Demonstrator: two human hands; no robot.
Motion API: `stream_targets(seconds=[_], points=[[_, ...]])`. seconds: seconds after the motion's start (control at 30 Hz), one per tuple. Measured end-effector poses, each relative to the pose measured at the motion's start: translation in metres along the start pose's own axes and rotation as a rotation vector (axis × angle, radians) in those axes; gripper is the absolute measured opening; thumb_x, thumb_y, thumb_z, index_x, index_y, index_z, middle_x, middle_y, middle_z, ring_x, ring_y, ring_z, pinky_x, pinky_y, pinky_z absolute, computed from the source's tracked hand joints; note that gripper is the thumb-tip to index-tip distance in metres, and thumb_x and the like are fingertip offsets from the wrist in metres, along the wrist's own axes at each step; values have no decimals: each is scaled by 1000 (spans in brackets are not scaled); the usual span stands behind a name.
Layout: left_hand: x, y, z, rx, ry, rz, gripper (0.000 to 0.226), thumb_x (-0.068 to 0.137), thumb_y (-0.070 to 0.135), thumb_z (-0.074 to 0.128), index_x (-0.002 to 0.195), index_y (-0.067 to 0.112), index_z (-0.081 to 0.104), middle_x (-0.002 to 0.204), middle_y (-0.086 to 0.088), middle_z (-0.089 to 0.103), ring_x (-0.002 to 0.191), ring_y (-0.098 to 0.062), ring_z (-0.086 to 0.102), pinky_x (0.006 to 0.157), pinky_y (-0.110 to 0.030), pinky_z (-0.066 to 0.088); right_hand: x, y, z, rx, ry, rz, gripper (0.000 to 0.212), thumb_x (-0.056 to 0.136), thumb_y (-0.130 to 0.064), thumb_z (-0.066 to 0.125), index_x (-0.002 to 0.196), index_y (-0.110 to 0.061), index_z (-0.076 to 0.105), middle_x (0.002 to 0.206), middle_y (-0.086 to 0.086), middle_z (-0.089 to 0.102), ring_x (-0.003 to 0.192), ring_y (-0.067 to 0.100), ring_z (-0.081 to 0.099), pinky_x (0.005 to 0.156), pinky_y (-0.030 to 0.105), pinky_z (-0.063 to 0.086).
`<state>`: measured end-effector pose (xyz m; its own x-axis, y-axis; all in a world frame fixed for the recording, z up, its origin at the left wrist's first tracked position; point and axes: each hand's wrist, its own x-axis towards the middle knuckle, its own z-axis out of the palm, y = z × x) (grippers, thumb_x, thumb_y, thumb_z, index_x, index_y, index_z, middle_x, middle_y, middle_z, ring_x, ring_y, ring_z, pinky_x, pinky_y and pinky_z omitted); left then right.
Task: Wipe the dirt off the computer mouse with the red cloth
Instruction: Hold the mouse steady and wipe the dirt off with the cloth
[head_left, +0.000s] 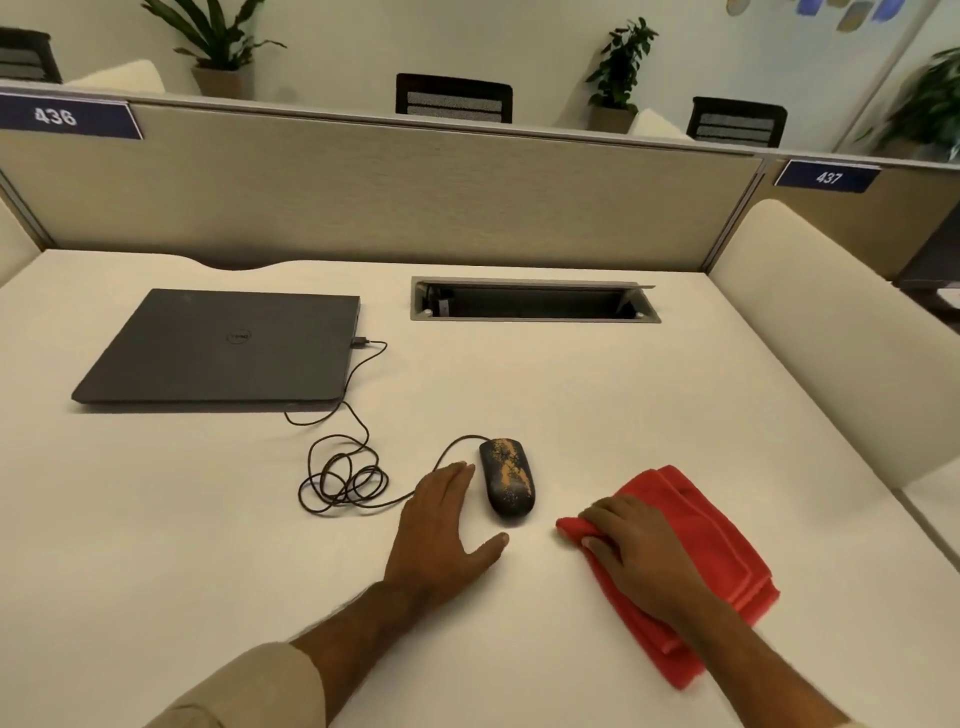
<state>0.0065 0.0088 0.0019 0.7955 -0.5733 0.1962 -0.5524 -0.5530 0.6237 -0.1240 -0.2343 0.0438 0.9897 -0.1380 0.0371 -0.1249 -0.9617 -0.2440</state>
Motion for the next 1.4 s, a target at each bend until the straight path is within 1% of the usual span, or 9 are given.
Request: stream_targets(seconds=[0.1, 0.2, 0.33, 0.47, 0.7, 0.87, 1.0, 1.2, 1.4], points=[[15, 2, -5, -35, -61, -38, 105, 72, 70, 66, 156, 21, 26, 159, 6, 27, 143, -14, 24, 118, -26, 19, 1, 3, 9, -30, 173, -3, 15, 93, -28, 59, 101, -20, 69, 98, -7, 68, 108, 21, 60, 92, 31, 32], [31, 3, -5, -8, -153, -84, 120, 64, 75, 72, 158, 24, 17, 160, 8, 20, 143, -15, 22, 117, -27, 19, 9, 2, 12, 58, 275, 0, 20, 92, -26, 55, 102, -16, 69, 92, -3, 70, 95, 22, 64, 93, 34, 37], [48, 4, -7, 50, -219, -145, 127, 55, 77, 77, 156, 29, 18, 150, 7, 28, 137, -15, 28, 114, -31, 29, 23, 3, 12, 193, 274, -41, 26, 92, -17, 60, 118, -17, 65, 86, 1, 69, 74, 24, 62, 67, 41, 49], [58, 8, -6, 140, -299, -124, 133, 51, 81, 77, 157, 26, 19, 148, 6, 32, 135, -17, 33, 113, -34, 31, 35, 10, 15, 223, 258, -52, 31, 92, -12, 61, 121, -20, 67, 79, 2, 61, 68, 24, 56, 60, 41, 47], [60, 5, 3, 281, -239, -102, 131, 47, 97, 58, 153, 29, 23, 139, 10, 37, 125, -17, 34, 103, -37, 23, 40, 15, 26, 165, 237, -79, 32, 89, -50, 59, 113, -29, 66, 86, -7, 58, 78, 15, 52, 68, 34, 42], [61, -1, 6, 270, -217, -93, 130, 47, 100, 54, 152, 30, 25, 139, 12, 37, 123, -14, 33, 101, -36, 23, 43, 16, 27, 172, 243, -59, 25, 93, -35, 55, 111, -25, 69, 86, -4, 60, 79, 21, 56, 68, 38, 44], [60, -3, 9, 260, -183, -76, 128, 47, 102, 51, 151, 31, 27, 131, 14, 40, 118, -12, 36, 100, -35, 25, 43, 17, 28, 144, 227, -5, 37, 90, -27, 64, 124, -15, 62, 95, 0, 65, 86, 22, 58, 74, 38, 46], [61, -5, 10, 253, -156, -64, 119, 48, 101, 52, 145, 35, 32, 125, 17, 42, 112, -10, 37, 98, -35, 27, 56, 17, 27, 160, 209, 13, 18, 90, -24, 65, 103, -14, 69, 85, 3, 64, 79, 26, 59, 70, 41, 47], [60, -2, 8, 245, -149, -69, 116, 49, 94, 58, 145, 34, 35, 122, 17, 44, 111, -11, 38, 100, -37, 29, 79, 16, 18, 379, 228, -24, 21, 92, -25, 57, 106, -21, 72, 84, -4, 62, 77, 16, 59, 70, 36, 47]])
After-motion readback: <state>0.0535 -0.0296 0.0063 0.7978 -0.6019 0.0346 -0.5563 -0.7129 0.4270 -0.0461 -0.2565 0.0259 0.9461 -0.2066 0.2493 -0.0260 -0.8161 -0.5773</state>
